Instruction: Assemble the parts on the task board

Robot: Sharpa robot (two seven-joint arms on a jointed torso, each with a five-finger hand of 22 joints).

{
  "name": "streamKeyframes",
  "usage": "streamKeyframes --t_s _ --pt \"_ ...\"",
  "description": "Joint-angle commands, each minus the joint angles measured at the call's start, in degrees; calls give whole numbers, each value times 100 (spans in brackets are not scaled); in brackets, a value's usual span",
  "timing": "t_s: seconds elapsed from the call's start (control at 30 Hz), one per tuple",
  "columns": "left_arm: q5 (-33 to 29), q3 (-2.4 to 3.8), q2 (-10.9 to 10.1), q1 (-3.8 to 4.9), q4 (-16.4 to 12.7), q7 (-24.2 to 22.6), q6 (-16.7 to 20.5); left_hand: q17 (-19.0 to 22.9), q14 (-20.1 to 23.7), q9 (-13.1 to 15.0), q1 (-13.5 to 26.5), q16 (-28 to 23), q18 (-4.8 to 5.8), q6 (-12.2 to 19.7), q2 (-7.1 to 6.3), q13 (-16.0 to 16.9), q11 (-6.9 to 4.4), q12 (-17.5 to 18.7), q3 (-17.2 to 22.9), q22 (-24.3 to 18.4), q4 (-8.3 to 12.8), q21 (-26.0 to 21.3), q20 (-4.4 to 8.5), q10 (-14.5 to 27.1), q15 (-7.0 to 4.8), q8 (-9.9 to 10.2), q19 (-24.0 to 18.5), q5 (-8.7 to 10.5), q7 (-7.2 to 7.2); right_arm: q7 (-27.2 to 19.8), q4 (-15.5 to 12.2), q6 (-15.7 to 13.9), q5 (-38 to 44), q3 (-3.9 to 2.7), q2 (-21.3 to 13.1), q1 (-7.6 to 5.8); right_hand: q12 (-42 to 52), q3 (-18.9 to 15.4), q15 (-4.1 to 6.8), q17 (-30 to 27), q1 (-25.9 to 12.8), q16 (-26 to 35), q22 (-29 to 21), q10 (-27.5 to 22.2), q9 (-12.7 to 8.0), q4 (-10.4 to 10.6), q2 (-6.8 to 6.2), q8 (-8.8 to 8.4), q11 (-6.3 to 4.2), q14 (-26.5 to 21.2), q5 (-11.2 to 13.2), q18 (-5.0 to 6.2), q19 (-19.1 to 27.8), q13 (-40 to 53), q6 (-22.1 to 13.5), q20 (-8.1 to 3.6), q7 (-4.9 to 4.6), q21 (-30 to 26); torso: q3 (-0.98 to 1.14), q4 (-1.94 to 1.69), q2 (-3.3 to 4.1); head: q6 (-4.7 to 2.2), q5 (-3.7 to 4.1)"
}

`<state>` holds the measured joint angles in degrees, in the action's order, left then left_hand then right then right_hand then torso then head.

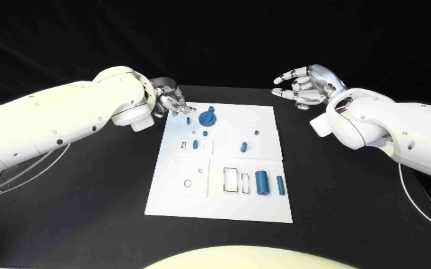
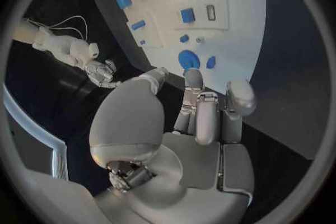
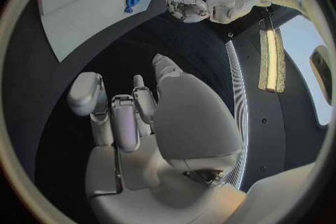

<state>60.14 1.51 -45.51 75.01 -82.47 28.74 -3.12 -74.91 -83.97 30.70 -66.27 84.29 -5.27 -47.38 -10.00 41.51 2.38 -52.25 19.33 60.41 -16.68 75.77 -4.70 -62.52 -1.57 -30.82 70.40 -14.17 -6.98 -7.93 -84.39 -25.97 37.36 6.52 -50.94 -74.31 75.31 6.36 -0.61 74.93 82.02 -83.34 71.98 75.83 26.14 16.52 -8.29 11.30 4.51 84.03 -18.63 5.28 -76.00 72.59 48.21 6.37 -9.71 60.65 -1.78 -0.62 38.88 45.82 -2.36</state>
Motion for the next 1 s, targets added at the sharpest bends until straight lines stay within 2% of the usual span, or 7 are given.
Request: streamKeyframes --t_s 0.03,0.3,0.33,0.5,0.53,0.6,1.0 --pt "-300 4 177 108 375 -68 -554 -121 -145 -82 -50 -125 -132 163 -20 -117 69 92 8 -238 -9 -144 -34 122 84 103 -184 5 -64 -71 2 -2 -2 -1 10 3 -93 25 32 -46 -34 62 -33 -86 -6 2 -7 20 12 221 -14 104 49 -66 -39 -8 16 -83 -1 1 7 -32 -17" --pt "-171 -12 602 208 1241 -75 -1063 731 271 -266 45 -624 -306 563 28 -557 225 550 -239 -1168 -16 -785 -185 611 232 276 -838 32 -209 -160 31 -83 -164 -1 19 3 -1400 210 66 -1273 -45 957 -993 -992 -27 -2 -83 150 -22 -158 -29 366 713 -1485 -140 -38 38 -1722 -7 -9 12 -87 -45" --pt "-168 -16 639 213 1312 -76 -1096 730 271 -266 45 -623 -306 564 28 -559 225 551 -240 -1167 -17 -785 -185 611 233 276 -837 32 -210 -173 37 -93 -188 -1 22 3 -2133 279 76 -2015 -41 1574 -1580 -1461 -28 0 -108 177 -16 -426 -31 505 1139 -2261 -179 -28 33 -2693 -6 -9 15 -94 -54" --pt "-154 -40 835 230 1647 -68 -1283 695 255 -272 72 -600 -296 542 42 -592 230 560 -276 -1118 -19 -765 -191 590 238 257 -796 41 -216 -265 85 -134 -335 -1 50 3 -2999 548 24 -3722 -58 3478 -2147 -1808 -19 -2 -223 296 19 -1002 -44 512 1269 -3222 -310 17 -2 -3474 -8 -2 24 -194 -121" --pt "-149 -43 862 231 1693 -64 -1317 676 243 -271 86 -584 -291 506 52 -612 227 558 -299 -1090 -19 -752 -193 568 237 230 -768 44 -212 -283 94 -138 -362 -1 55 3 -3163 613 -1 -3797 -66 3740 -2269 -1882 -17 -4 -245 322 42 -1118 -46 505 1343 -3394 -332 46 -25 -3638 -10 1 19 -291 -164" --pt "-129 -52 925 234 1799 -53 -1413 623 211 -272 116 -543 -279 448 75 -648 219 551 -345 -1022 -21 -718 -192 528 232 184 -707 53 -202 -329 114 -145 -426 -1 64 3 -3616 774 -110 -3992 -91 4382 -2559 -2093 -15 -4 -290 366 129 -1421 -57 497 1564 -3814 -362 124 -88 -4023 -13 2 19 -339 -189" --pt "-22 -99 1175 238 2222 -35 -1638 373 71 -278 190 -357 -222 230 160 -700 151 437 -469 -707 -19 -532 -156 355 177 54 -456 75 -127 -553 214 -126 -769 -1 108 3 -5285 1276 -604 -4793 -233 6746 -3982 -2241 -170 -97 -486 470 526 -2366 -58 503 2290 -5978 -488 662 -402 -5476 -12 -5 7 -389 -325"
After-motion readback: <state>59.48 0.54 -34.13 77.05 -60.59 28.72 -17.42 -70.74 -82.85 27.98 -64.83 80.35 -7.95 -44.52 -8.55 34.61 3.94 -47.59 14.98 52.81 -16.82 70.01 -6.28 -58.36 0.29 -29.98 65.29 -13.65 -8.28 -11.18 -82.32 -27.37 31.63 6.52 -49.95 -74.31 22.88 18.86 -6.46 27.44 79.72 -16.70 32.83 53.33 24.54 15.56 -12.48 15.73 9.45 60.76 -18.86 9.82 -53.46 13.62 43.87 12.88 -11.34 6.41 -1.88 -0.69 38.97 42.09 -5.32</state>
